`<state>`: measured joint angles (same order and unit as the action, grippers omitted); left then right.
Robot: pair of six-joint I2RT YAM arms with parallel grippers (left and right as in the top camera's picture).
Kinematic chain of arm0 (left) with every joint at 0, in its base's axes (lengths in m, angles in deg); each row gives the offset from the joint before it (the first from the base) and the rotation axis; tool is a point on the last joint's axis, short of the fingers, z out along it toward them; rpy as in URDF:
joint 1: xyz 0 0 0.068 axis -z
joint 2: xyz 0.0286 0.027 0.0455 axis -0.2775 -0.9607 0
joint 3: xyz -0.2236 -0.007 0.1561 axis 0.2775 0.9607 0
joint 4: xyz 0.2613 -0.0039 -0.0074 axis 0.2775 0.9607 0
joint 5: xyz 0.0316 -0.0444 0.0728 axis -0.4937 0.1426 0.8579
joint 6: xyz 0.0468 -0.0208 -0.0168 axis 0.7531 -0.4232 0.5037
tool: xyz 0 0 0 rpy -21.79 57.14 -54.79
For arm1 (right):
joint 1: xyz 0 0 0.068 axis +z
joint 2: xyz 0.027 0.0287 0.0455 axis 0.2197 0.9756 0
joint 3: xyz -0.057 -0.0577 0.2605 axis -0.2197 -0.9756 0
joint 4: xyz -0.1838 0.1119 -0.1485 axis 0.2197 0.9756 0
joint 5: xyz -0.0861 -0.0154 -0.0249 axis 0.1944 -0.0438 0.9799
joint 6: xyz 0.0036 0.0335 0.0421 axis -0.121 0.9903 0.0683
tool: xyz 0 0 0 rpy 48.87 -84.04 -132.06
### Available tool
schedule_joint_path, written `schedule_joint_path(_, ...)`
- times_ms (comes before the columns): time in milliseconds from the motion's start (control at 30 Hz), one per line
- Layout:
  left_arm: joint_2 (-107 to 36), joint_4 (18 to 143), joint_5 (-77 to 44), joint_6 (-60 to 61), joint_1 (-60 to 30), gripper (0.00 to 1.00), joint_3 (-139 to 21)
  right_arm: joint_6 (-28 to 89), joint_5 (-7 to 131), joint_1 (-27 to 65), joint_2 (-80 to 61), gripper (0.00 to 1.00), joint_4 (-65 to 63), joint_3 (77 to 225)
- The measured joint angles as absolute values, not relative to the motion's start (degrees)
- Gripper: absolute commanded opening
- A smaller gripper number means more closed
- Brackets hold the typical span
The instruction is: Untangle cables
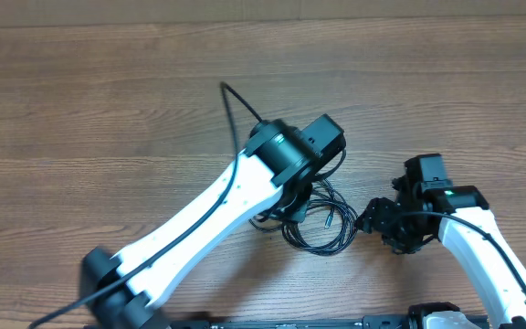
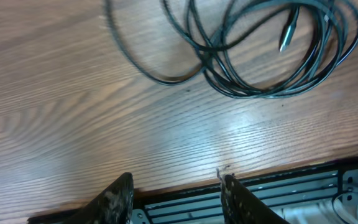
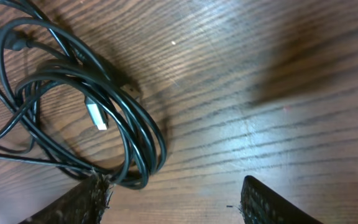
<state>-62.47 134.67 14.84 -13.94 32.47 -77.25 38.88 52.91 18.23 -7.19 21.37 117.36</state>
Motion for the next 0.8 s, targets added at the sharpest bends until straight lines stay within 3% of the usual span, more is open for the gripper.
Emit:
schedule_joint_path(100, -57.99, 135.63, 17.73, -15.69, 32.51, 0.46, -77.20, 40.76, 54.99, 20.07, -7.19, 0.66, 20.65, 117.34)
schedule_joint_path(267, -50.95, 135.44, 21.73, -18.73, 32.27, 0.55, -73.88, 42.31, 56.45, 20.42, -7.19, 0.61, 18.59, 117.29)
schedule_joint_path(433, -42.58, 128.53, 22.51, -20.21, 28.62, 0.73, -65.22, 42.75, 56.93, 20.61, -7.17, 0.57, 15.84, 117.03)
schedule_joint_path(633, -36.85, 111.31, 12.59, -15.84, 20.60, 0.81, -52.88, 42.99, 56.91, 20.63, -6.69, 0.57, 14.42, 116.02)
schedule_joint_path(800, -40.37, 100.38, 2.14, -12.74, 16.47, 0.80, -45.18, 43.19, 56.89, 21.62, -4.28, 0.57, 13.39, 115.92)
